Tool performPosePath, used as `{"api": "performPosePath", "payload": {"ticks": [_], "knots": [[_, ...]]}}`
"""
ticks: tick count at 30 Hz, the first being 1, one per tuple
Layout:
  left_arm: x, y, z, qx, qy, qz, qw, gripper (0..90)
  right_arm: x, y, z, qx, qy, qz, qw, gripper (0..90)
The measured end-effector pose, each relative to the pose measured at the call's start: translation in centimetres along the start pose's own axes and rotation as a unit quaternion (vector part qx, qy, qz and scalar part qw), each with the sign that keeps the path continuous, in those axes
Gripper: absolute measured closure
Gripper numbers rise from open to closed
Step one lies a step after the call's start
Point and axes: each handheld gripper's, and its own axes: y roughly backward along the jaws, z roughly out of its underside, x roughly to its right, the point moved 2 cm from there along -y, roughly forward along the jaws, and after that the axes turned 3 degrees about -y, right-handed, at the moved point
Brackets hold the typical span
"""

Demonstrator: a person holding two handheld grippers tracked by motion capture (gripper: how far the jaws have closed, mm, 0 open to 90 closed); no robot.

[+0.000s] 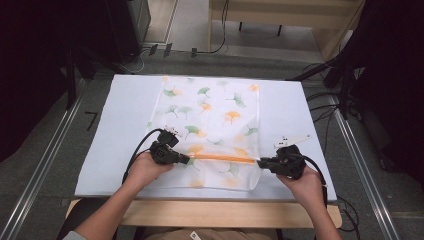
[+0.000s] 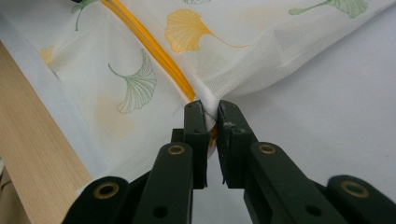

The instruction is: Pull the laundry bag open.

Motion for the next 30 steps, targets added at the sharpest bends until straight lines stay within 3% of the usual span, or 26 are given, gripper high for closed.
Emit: {"api": "performPosePath", "payload": {"ticks": [10,22,30], "knots": [[-0.8,0.7,0.5,-0.003,0.013,-0.003,0.9999,90.0,0.0,0.0,0.0,-0.002,0.001,0.001,1.0000,84.3],[-2.4,2.6,2.1,0.002,0.035,-0.012,0.9993,90.0,0.0,0.0,0.0,-0.004,-0.002,0.000,1.0000,84.3],[-2.4,2.8,2.2,0.009,0.044,-0.010,0.9989,90.0,0.0,-0.2,0.0,-0.005,-0.001,0.000,1.0000,84.3]]}}
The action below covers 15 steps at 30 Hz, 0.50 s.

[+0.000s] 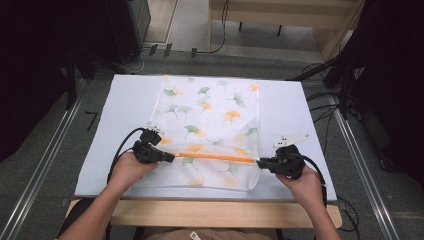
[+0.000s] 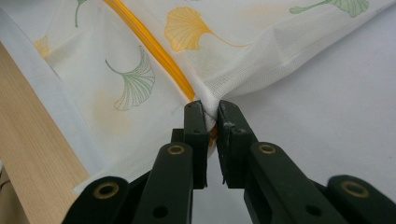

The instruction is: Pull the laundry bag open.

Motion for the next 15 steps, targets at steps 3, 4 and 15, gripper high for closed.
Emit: {"api": "performPosePath", "payload": {"ticks": [3,4,15], "knots": [[0.03,0.05,-0.05,0.000,-0.004,0.000,1.0000,90.0,0.09,0.05,0.03,0.000,-0.001,0.001,1.0000,84.3],[0.07,0.05,-0.06,0.001,-0.004,0.000,1.0000,90.0,0.10,0.07,0.04,0.000,-0.002,0.001,1.0000,84.3],[0.04,0.06,0.00,-0.002,-0.004,0.003,1.0000,90.0,0.09,0.05,0.05,-0.001,-0.002,0.002,1.0000,84.3]]}}
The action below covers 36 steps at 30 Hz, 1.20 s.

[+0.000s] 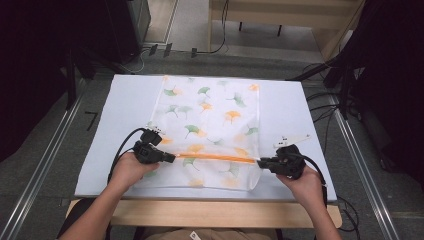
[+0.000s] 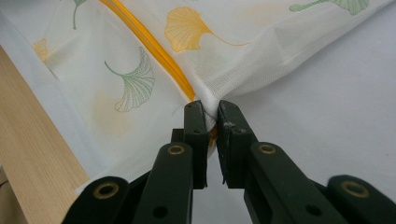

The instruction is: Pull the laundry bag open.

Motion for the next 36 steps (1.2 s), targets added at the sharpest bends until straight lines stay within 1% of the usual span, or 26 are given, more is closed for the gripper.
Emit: {"api": "performPosePath", "payload": {"ticks": [2,6,9,10,11,13,17,19,20,22,23,24,25,26,28,30,33,34,36], "knots": [[0.0,0.0,0.0,0.003,0.004,0.001,1.0000,90.0,0.0,0.0,0.0,0.000,0.000,0.000,1.0000,84.2],[-0.1,0.1,0.0,0.002,0.005,0.004,1.0000,90.0,0.0,0.0,0.0,0.000,0.000,0.000,1.0000,84.3],[-0.1,0.1,0.0,0.006,0.007,0.004,1.0000,90.0,0.0,0.0,0.0,0.000,0.001,-0.001,1.0000,84.2],[-0.2,0.2,0.0,0.009,0.005,-0.002,0.9999,90.0,0.0,0.0,0.0,0.000,0.001,-0.001,1.0000,84.2],[-0.2,0.3,0.0,0.008,0.003,-0.001,1.0000,90.0,0.0,0.0,0.0,-0.001,0.001,0.000,1.0000,84.2],[-0.3,0.3,0.0,0.011,0.006,-0.002,0.9999,90.0,0.0,-0.1,0.0,-0.003,0.001,-0.001,1.0000,84.2],[-0.5,0.3,0.2,0.001,0.003,-0.005,1.0000,90.0,0.0,-0.1,0.0,-0.002,0.004,0.000,1.0000,84.2],[-0.5,0.4,0.3,0.005,0.005,-0.003,1.0000,90.0,0.0,-0.1,0.0,-0.003,0.002,-0.001,1.0000,84.2],[-0.6,0.5,0.3,0.005,0.005,-0.006,1.0000,90.0,0.0,-0.1,0.0,-0.004,0.001,0.000,1.0000,84.2],[-0.8,0.8,0.6,0.001,0.006,-0.006,1.0000,90.0,0.1,-0.2,0.0,-0.005,0.001,0.000,1.0000,84.2],[-1.0,1.0,0.8,0.004,0.008,-0.012,0.9999,90.0,0.1,-0.2,0.0,-0.005,0.000,0.000,1.0000,84.2],[-1.2,1.2,0.9,0.004,0.009,-0.013,0.9999,90.0,0.1,-0.2,0.0,-0.005,0.000,0.001,1.0000,84.2],[-1.4,1.4,1.1,0.008,0.011,-0.016,0.9998,90.0,0.2,-0.2,0.0,-0.005,0.000,0.002,1.0000,84.2],[-1.7,1.8,1.3,0.013,0.015,-0.015,0.9997,90.0,0.2,-0.2,0.0,-0.005,0.000,0.000,1.0000,84.2],[-2.0,2.3,1.7,0.017,0.018,-0.016,0.9996,90.0,0.2,-0.2,0.0,-0.005,-0.002,0.001,1.0000,84.2],[-2.5,2.8,2.2,0.015,0.022,-0.022,0.9994,90.0,0.3,-0.2,0.0,-0.006,-0.002,0.002,1.0000,84.1],[-2.8,3.2,2.6,0.016,0.024,-0.025,0.9993,90.0,0.3,-0.3,0.0,-0.008,-0.001,0.002,1.0000,84.2],[-2.9,3.2,2.7,0.018,0.027,-0.023,0.9992,90.0,0.3,-0.3,0.0,-0.009,-0.003,0.003,1.0000,84.1],[-2.9,3.2,2.7,0.018,0.027,-0.023,0.9992,90.0,0.3,-0.3,0.0,-0.009,-0.003,0.002,0.9999,84.2]]}}
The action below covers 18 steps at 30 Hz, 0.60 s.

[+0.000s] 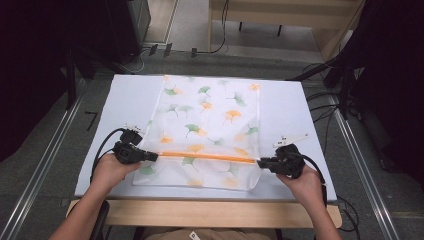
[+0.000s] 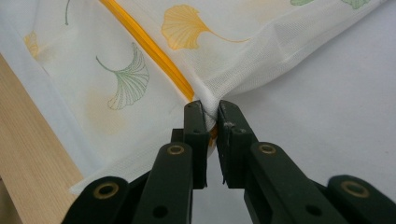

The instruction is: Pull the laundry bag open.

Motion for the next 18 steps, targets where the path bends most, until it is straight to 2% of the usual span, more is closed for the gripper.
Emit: {"api": "performPosePath", "payload": {"ticks": [18], "knots": [[0.11,-0.22,-0.03,-0.004,-0.001,0.002,1.0000,90.0,0.17,-0.08,0.10,-0.003,0.000,0.003,1.0000,84.2]]}}
